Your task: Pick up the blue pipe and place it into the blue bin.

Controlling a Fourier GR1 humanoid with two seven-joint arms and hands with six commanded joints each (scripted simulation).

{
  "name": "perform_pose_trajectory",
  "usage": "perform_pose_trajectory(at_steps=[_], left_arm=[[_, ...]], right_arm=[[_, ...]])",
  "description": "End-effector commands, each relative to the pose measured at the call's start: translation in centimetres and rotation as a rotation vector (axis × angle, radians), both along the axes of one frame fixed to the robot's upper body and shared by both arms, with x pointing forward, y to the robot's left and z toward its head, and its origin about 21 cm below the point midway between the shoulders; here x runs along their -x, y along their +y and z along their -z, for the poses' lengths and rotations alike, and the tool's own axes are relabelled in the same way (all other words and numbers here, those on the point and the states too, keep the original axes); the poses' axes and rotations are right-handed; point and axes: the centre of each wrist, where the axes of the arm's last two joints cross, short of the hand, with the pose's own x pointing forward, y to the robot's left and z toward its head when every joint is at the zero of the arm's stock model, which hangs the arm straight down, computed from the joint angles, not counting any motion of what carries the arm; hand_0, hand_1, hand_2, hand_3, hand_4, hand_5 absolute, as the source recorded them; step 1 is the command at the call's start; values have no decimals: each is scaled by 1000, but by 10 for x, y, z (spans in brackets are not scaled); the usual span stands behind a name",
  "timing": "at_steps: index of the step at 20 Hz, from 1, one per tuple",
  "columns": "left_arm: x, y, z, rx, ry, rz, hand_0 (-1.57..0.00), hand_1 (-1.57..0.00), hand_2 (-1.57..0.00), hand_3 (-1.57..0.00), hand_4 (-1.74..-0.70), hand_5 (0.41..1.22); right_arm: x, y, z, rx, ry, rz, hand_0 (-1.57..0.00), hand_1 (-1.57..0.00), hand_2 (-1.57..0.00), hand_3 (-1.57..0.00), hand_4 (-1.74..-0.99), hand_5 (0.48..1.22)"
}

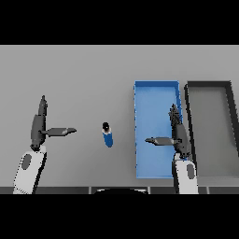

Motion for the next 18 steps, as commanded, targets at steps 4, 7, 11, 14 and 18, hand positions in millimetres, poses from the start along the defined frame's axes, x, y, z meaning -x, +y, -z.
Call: perform_pose_trajectory(at_steps=[4,7,11,14,18], left_arm=[[-6,-7,-1,2,-2,3,1,1,1,1,-966,593],[0,3,5,-70,-7,123,1,1,1,1,-966,593],[2,26,5,-162,12,282,1,1,1,1,-959,592],[5,26,5,-149,15,339,1,1,1,1,-960,593],[17,22,-4,-161,33,493,1,1,1,1,-1007,561]], right_arm=[[-6,-6,-1,2,9,4,1,1,1,1,-1205,629],[-4,-24,-8,143,-81,-27,1,1,1,1,-1205,629],[14,-33,-15,302,-137,-87,1,1,1,1,-1193,622],[17,-32,-14,310,-133,-99,1,1,1,1,-1203,625],[13,-35,-17,320,-136,-105,1,1,1,1,-1180,617]])
